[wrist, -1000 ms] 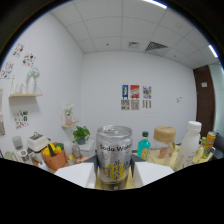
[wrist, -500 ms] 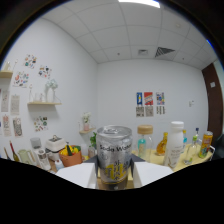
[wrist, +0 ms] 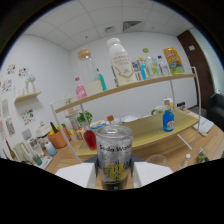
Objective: Make me a cup of Mojito.
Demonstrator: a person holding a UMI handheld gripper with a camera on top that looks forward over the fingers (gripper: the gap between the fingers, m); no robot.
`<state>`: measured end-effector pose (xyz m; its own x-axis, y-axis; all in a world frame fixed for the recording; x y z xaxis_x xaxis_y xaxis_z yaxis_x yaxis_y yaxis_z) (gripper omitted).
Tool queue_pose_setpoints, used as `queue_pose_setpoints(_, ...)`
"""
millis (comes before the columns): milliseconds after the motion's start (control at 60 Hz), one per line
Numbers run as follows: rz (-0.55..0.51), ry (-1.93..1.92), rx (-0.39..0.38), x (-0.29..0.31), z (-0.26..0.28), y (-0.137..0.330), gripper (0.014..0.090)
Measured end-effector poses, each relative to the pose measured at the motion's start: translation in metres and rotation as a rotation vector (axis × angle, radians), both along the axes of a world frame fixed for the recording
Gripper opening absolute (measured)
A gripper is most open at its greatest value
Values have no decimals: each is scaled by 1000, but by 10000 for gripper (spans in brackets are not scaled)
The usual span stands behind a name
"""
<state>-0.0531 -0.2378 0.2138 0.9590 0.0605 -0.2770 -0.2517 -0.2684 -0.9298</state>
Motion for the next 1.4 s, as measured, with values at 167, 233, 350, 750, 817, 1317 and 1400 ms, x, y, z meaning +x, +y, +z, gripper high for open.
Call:
queue_pose_setpoints(167,-57,372,-32,13,-9,10,504)
queue_pose_setpoints(233,-68,522,-27,15,-3,13,504)
queue_pose_setpoints(350,-73,863,-27,14,8,17,502)
queue_pose_setpoints(750,-132,1829,-24,42,19,29,502)
queue_pose_setpoints(817,-141,1931,-20,51,24,28,502)
queue_pose_setpoints(1317,-107,847,111,32,64,27,508)
queue_pose_setpoints(1400,-92,566,158,23,72,29,506)
